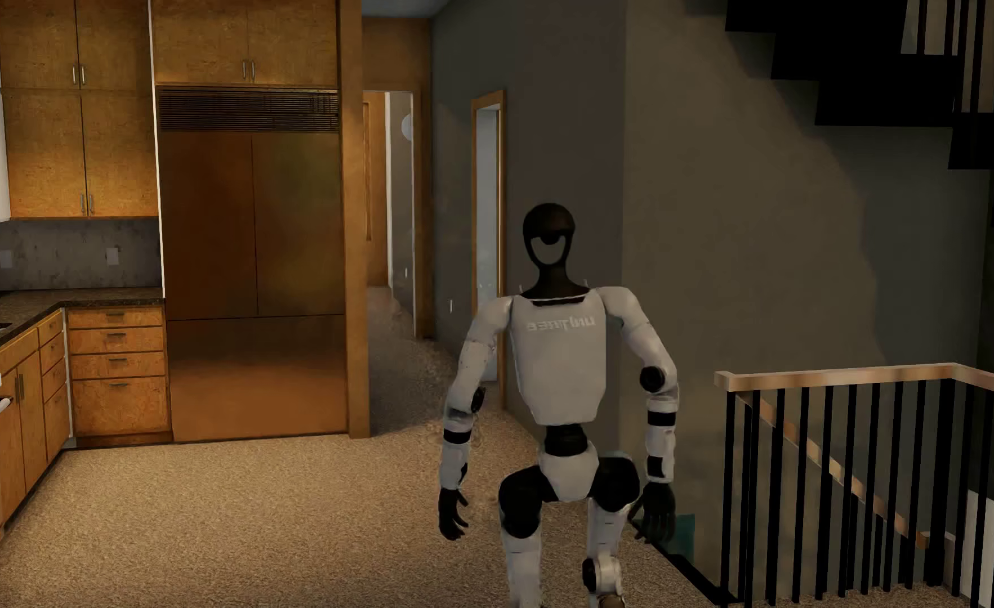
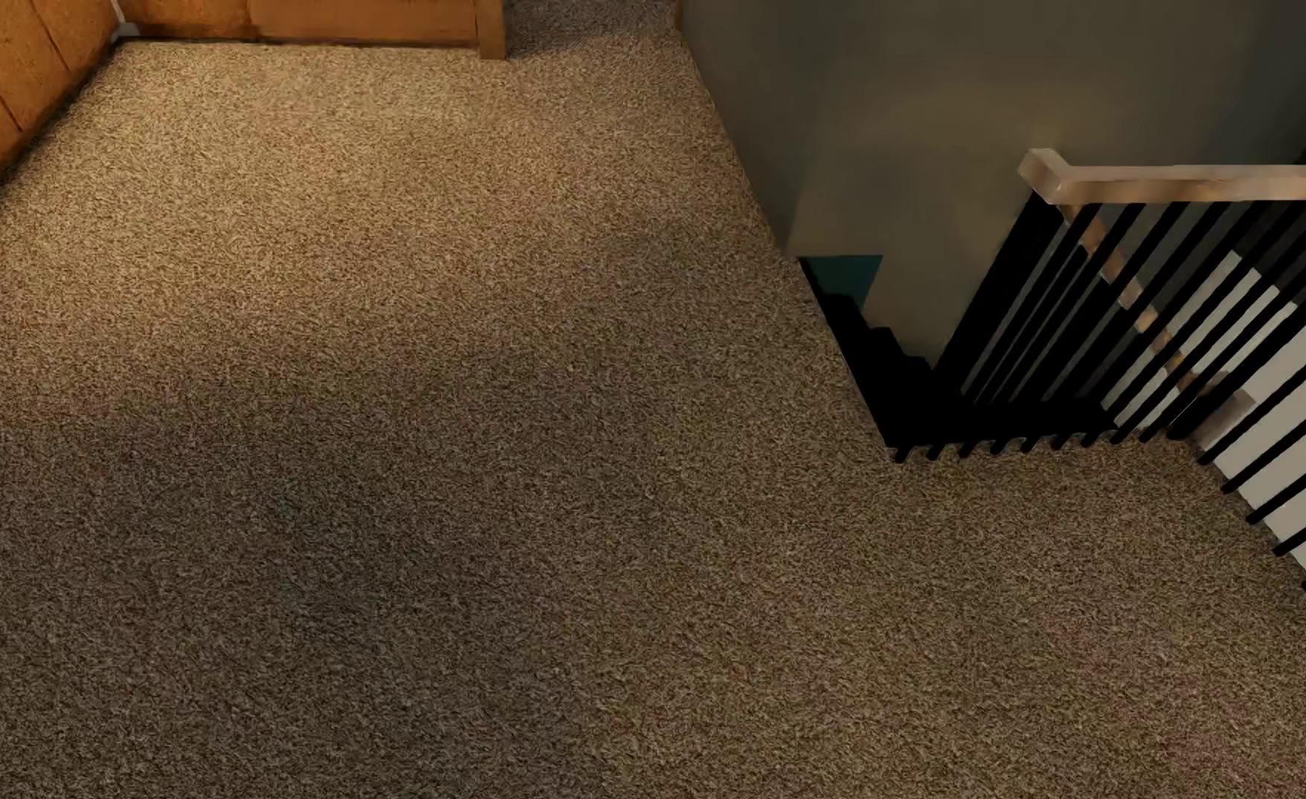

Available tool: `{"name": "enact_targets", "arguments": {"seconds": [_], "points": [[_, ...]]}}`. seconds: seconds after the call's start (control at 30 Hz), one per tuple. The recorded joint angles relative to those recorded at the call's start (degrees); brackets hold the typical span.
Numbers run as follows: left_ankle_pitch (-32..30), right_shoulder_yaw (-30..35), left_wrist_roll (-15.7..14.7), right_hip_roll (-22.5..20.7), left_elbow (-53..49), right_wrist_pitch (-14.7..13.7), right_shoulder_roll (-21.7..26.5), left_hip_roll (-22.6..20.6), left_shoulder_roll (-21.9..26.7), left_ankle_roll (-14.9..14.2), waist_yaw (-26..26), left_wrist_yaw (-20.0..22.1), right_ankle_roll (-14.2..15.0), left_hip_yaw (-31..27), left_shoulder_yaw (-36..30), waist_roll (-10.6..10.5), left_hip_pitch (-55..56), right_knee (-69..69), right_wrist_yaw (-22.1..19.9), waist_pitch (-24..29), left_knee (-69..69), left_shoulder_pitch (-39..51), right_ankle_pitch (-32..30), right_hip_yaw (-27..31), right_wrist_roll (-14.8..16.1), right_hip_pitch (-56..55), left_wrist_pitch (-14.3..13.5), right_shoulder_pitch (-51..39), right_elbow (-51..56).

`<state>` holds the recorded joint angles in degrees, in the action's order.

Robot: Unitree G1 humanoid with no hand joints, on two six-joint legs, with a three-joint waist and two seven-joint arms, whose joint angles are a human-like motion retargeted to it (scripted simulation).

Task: Walk to the door

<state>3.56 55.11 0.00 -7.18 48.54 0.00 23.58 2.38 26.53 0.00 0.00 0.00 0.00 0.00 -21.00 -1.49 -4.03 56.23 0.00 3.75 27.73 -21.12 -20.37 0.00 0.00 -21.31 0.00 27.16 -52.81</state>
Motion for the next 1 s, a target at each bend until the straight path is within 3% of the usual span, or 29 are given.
{"name": "enact_targets", "arguments": {"seconds": [0.03, 0.07, 0.1, 0.13, 0.17, 0.2, 0.27, 0.3, 0.37, 0.4, 0.47, 0.57, 0.7, 0.8, 0.87, 0.9, 0.93, 1.0], "points": [[1.24, -1.63, 0.00, 0.01, -4.20, 0.00, 0.04, -0.38, 0.25, 0.00, -1.11, 0.00, 0.00, 0.00, 4.47, -0.38, -2.39, -9.74, 0.00, 1.29, 0.17, 0.74, -4.11, 0.00, 0.00, -0.62, 0.00, -1.10, 0.38], [2.53, -3.92, 0.00, 0.07, -7.65, 0.00, 0.24, -0.95, 0.58, 0.00, -1.77, 0.00, 0.00, 0.00, 7.34, -0.67, -5.49, -19.18, 0.00, 2.75, -0.07, 1.50, -3.61, 0.00, 0.00, 0.11, 0.00, -2.25, 1.30], [3.84, -6.97, 0.00, 0.17, -10.18, 0.00, 0.70, -1.60, 0.93, 0.00, -1.96, 0.00, 0.00, 0.00, 8.91, -1.20, -8.48, -27.34, 0.00, 3.73, -0.50, 2.20, 2.93, 0.00, 0.00, 0.85, 0.00, -3.27, 2.83], [4.81, -10.49, 0.00, 0.58, -11.83, 0.00, 1.28, -1.83, 1.11, 0.00, -2.24, 0.00, 0.00, 0.00, 9.57, -1.98, -10.96, -31.98, 0.00, 4.23, -0.46, 2.53, 13.60, 0.00, 0.00, 1.40, 0.00, -4.17, 4.58], [5.21, -13.52, 0.00, 1.65, -12.31, 0.00, 1.89, -2.52, 1.11, 0.00, -2.37, 0.00, 0.00, 0.00, 9.51, -2.23, -12.62, -32.14, 0.00, 4.12, -0.16, 2.54, 18.90, 0.00, 0.00, 0.49, 0.00, -5.28, 6.04], [4.89, -15.53, 0.00, 1.35, -11.31, 0.00, 2.31, -2.07, 0.92, 0.00, -2.62, 0.00, 0.00, 0.00, 8.77, -2.91, -14.26, -31.98, 0.00, 3.87, 0.43, 2.25, 15.53, 0.00, 0.00, -1.20, 0.00, -6.83, 6.72], [0.34, -17.95, 0.00, 0.07, -4.68, 0.00, 2.31, 0.25, 0.57, 0.00, -4.71, 0.00, 0.00, 0.00, 2.71, -4.11, -15.80, -29.96, 0.00, 1.43, 2.33, 1.22, 6.79, 0.00, 0.00, -1.51, 0.00, -9.13, 6.55], [-5.00, -17.76, 0.00, -1.18, 1.31, 0.00, 2.15, 2.31, 0.18, 0.00, -4.53, 0.00, 0.00, 0.00, -3.93, -4.99, -13.96, -28.32, 0.00, -0.33, 6.68, 1.47, 4.78, 0.00, 0.00, -1.94, 0.00, -9.91, 5.72], [-18.46, -14.62, 0.00, -2.74, 11.45, 0.00, 2.46, 7.45, -1.10, 0.00, -3.55, 0.00, 0.00, 0.00, -18.17, -6.16, -3.61, -27.71, 0.00, -1.36, 25.25, 1.68, 9.52, 0.00, 0.00, 3.15, 0.00, -11.85, 4.06], [-18.01, -12.46, 0.00, -4.41, 12.60, 0.00, 2.33, 9.33, -1.31, 0.00, -1.91, 0.00, 0.00, 0.00, -22.87, -6.75, 6.23, -28.65, 0.00, -2.76, 36.02, 1.82, 12.19, 0.00, 0.00, 4.18, 0.00, -14.08, 2.99], [-7.03, -13.29, 0.00, -3.26, 9.69, 0.00, 2.57, 8.01, -1.73, 0.00, 3.77, 0.00, 0.00, 0.00, -20.88, -4.74, 12.06, -31.33, 0.00, 0.71, 46.36, -2.26, 20.14, 0.00, 0.00, 16.16, 0.00, -13.96, 3.90], [0.65, -16.46, 0.00, 0.23, 6.97, 0.00, 4.33, 4.10, -3.26, 0.00, 8.83, 0.00, 0.00, 0.00, -15.65, -2.44, 19.23, -32.16, 0.00, 3.34, 32.75, -7.93, 31.52, 0.00, 0.00, 29.48, 0.00, -11.21, 7.72], [-8.66, -15.23, 0.00, 0.18, 7.24, 0.00, 4.55, 1.90, -3.55, 0.00, 9.09, 0.00, 0.00, 0.00, -19.59, -2.36, 19.05, -31.81, 0.00, 4.64, -1.75, -7.18, 35.38, 0.00, 0.00, 39.50, 0.00, -10.58, 7.07], [-10.12, -12.24, 0.00, 2.09, 7.02, 0.00, 3.21, 1.87, -2.28, 0.00, 10.18, 0.00, 0.00, 0.00, -16.58, -1.14, 21.24, -32.99, 0.00, 3.97, 5.41, -6.82, 31.01, 0.00, 0.00, 46.44, 0.00, -6.78, 5.88], [-7.47, -10.55, 0.00, 4.98, 8.52, 0.00, 0.59, 1.14, -0.60, 0.00, 11.93, 0.00, 0.00, 0.00, -15.17, 1.33, 18.80, -27.75, 0.00, 2.57, 9.75, -5.57, 14.09, 0.00, 0.00, 43.30, 0.00, -3.56, 4.68], [-4.19, -9.12, 0.00, 6.19, 9.10, 0.00, 0.44, 0.66, -0.02, 0.00, 12.45, 0.00, 0.00, 0.00, -13.97, 2.46, 16.24, -17.59, 0.00, 1.76, 9.69, -4.27, 6.09, 0.00, 0.00, 36.00, 0.00, -2.43, 6.17], [-1.72, -8.12, 0.00, 5.73, 9.31, 0.00, 0.78, 0.10, 0.39, 0.00, 11.05, 0.00, 0.00, 0.00, -12.83, 3.03, 14.90, -5.46, 0.00, 0.52, 8.84, -2.62, 2.97, 0.00, 0.00, 26.95, 0.00, -2.10, 8.28], [0.18, -7.78, 0.00, 3.93, 7.51, 0.00, 1.15, -0.86, 1.07, 0.00, 5.04, 0.00, 0.00, 0.00, -8.83, 2.21, 9.84, 10.42, 0.00, -0.51, 5.38, 0.00, 7.13, 0.00, 0.00, 13.07, 0.00, -1.60, 9.75]]}}
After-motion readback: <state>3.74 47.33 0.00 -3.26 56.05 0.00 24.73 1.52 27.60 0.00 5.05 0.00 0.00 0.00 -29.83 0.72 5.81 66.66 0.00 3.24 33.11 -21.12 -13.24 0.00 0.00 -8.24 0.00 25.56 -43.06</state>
